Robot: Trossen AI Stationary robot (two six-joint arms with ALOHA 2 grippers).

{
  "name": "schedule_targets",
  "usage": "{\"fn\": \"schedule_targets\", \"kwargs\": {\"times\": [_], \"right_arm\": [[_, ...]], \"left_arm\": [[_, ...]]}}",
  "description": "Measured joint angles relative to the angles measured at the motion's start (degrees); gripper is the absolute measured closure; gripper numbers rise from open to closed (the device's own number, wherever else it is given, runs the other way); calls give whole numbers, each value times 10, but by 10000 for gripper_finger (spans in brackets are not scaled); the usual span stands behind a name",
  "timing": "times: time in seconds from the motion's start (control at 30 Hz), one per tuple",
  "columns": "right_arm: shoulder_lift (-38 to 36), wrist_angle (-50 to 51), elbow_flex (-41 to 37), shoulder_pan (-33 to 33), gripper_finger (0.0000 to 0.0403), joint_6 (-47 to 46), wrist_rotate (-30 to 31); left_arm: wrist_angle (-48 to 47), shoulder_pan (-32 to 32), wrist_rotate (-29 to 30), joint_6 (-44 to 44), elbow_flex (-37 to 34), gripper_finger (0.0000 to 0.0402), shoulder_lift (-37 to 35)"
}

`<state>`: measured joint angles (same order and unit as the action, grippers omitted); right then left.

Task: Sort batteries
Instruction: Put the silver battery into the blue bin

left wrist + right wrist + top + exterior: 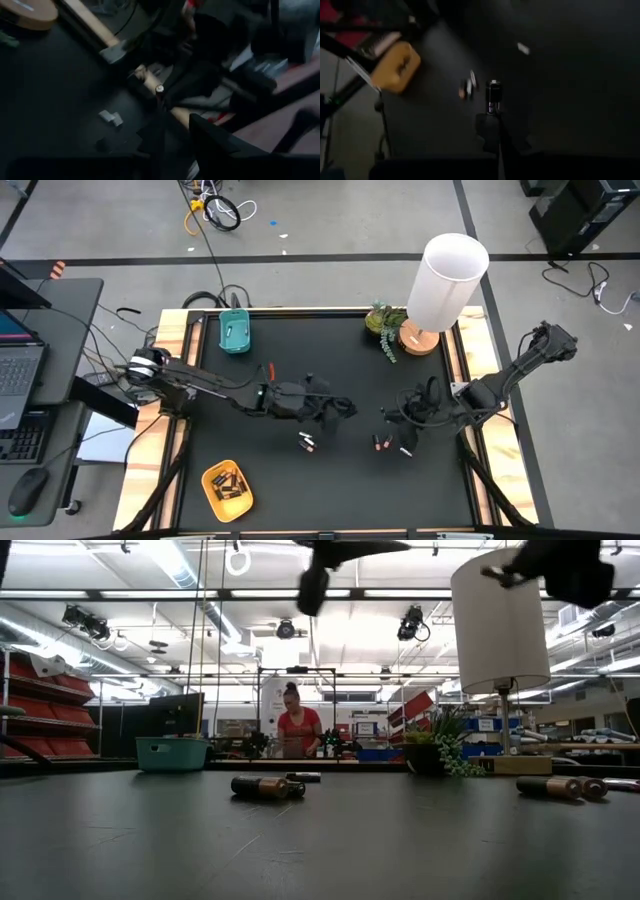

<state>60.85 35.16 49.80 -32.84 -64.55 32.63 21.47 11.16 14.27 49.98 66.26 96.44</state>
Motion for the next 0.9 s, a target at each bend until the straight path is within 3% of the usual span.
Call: {"fn": "schedule_targets", "kwargs": {"times": [0.2,0.43,0.9], "right_arm": [[0,-8,47,17,403,55,44],[0,-44,56,38,403,70,44],[30,-134,56,109,403,121,-46]], "left_arm": [[119,-15,11,73,0,263,37],[184,-22,15,73,0,205,52],[187,-22,42,27,0,206,53]]}}
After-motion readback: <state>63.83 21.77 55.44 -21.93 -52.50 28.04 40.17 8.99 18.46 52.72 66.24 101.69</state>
